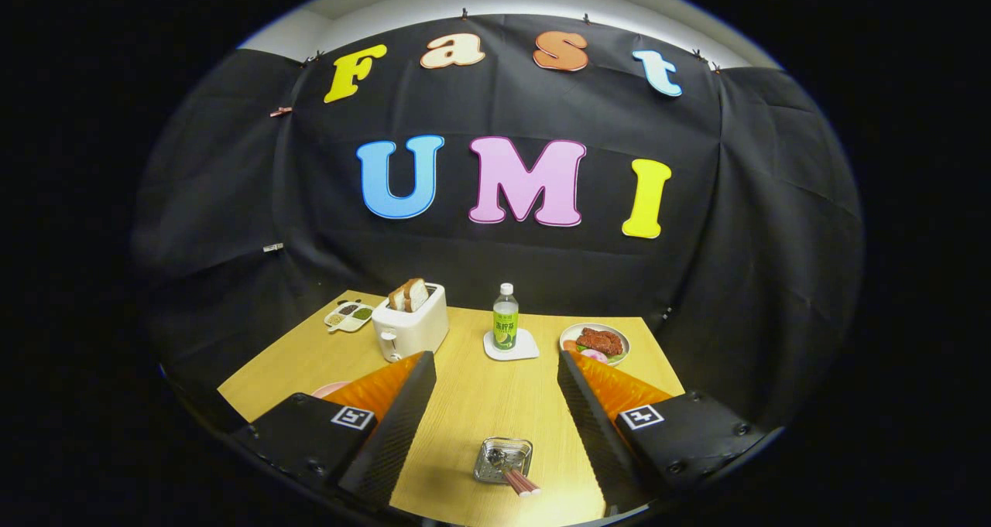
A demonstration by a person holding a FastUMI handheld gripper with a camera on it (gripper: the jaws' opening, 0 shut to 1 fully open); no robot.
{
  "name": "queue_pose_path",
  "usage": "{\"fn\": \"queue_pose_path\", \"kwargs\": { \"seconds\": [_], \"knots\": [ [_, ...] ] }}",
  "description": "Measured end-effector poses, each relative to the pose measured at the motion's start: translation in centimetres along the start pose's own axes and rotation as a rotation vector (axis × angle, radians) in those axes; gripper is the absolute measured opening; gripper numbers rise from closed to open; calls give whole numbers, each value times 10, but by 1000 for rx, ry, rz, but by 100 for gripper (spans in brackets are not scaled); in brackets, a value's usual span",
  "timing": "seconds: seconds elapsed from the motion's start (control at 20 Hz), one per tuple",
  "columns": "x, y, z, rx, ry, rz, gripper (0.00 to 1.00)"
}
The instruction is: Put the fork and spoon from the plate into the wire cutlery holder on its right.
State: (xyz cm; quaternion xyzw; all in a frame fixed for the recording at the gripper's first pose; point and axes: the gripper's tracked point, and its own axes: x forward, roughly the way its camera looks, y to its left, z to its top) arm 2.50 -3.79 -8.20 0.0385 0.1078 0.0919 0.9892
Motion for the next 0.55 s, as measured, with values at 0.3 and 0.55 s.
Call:
{"fn": "queue_pose_path", "kwargs": {
  "seconds": [0.3,0.55],
  "knots": [
    [-2,-10,-1,26,-5,-12,99],
    [-3,-14,-5,31,4,-15,99]
  ]
}}
